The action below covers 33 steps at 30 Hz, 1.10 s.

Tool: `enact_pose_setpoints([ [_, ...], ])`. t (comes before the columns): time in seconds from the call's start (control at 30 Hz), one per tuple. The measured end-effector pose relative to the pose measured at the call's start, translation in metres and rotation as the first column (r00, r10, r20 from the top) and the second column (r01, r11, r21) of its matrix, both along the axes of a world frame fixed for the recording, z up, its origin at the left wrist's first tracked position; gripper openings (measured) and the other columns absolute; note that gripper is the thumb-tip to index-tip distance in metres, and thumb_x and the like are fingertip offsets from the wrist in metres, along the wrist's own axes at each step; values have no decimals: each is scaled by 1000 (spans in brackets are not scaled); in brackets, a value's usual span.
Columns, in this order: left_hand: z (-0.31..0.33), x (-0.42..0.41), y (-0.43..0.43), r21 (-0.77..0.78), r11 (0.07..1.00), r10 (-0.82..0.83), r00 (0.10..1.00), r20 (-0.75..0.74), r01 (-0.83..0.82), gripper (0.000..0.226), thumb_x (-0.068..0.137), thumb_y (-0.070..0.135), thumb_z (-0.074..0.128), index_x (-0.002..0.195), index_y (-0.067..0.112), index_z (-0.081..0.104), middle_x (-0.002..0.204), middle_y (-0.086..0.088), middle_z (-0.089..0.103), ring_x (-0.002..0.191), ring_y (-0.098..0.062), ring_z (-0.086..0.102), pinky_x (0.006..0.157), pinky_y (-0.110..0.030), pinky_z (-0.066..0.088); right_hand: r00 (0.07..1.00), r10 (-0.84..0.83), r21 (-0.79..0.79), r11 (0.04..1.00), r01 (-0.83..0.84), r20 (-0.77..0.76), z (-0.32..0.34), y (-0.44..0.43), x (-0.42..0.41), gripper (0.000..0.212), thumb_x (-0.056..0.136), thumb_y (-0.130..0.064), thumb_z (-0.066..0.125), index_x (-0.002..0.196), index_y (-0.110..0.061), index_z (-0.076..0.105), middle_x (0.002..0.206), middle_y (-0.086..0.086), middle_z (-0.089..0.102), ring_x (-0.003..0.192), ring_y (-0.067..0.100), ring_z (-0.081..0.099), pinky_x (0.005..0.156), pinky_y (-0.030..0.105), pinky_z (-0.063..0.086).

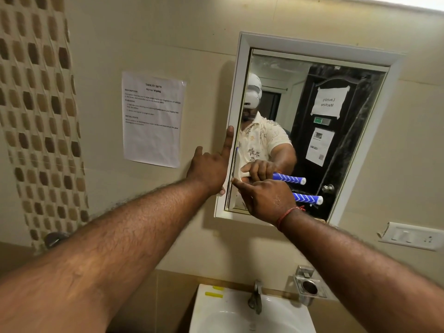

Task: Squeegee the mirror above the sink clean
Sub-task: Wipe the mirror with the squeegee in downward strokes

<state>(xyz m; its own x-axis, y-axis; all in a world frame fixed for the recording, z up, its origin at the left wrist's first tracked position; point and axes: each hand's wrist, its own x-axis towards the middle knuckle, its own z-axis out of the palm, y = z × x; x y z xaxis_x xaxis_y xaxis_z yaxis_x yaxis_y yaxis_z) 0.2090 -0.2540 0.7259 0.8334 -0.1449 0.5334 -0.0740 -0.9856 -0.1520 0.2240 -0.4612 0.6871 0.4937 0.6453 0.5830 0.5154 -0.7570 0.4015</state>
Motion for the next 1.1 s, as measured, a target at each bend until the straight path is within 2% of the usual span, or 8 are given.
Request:
enact_pose_setpoints([
  [0.2,-1,1,-2,13,1000,-18,1000,1,18,183,67,50,106,159,10,-48,110,-16,80,85,-31,75,125,-62,40,999,-34,-3,999,34,25,-1,3,-7,49,110,-42,46,160,-39,47,77,0,72,58,25,65,53,35,54],
  [0.4,-2,2,-3,15,1000,-22,1000,-2,22,183,67,51,105,157,11,-50,115,-16,80,88,-31,75,126,-59,39,995,-94,-29,995,95,17,-5,17,-5,56,105,-35,47,160,-35,41,88,2,77,67,30,71,59,37,57],
  [0.57,-3,0,-3,17,1000,-8,1000,-4,8,183,68,54,104,158,12,-50,116,-16,80,87,-31,75,125,-60,40,994,-95,-64,993,99,60,-6,17,-6,58,104,-36,50,160,-32,43,94,4,78,70,32,72,55,33,43],
  [0.63,-3,-1,-4,4,1000,4,1000,-3,-4,184,67,54,104,157,13,-50,115,-16,80,87,-32,75,125,-61,39,995,-81,-73,994,84,50,-6,15,-3,56,105,-39,49,160,-33,39,99,3,78,71,32,72,57,34,46],
  [0.8,-5,-2,-6,-11,1000,27,1000,-15,-27,182,68,54,104,158,16,-50,114,-16,80,87,-32,75,127,-61,37,993,-15,-89,996,26,120,-4,8,-3,50,108,-42,53,157,-31,51,100,1,78,67,29,71,52,31,38],
  [0.93,-6,-4,-8,-23,999,32,999,-19,-32,179,72,51,103,158,17,-50,116,-16,79,88,-31,74,128,-62,35,995,14,-87,996,-5,103,-3,-5,1,50,111,-42,48,159,-30,45,98,1,76,66,26,70,52,33,50],
  [1.1,-10,-3,-11,-27,1000,14,1000,-20,-14,177,75,45,103,157,16,-51,117,-17,80,90,-32,75,129,-62,35,996,4,-65,998,2,93,-5,-47,0,51,113,-44,39,163,-33,40,98,-1,77,65,23,68,51,31,40],
])
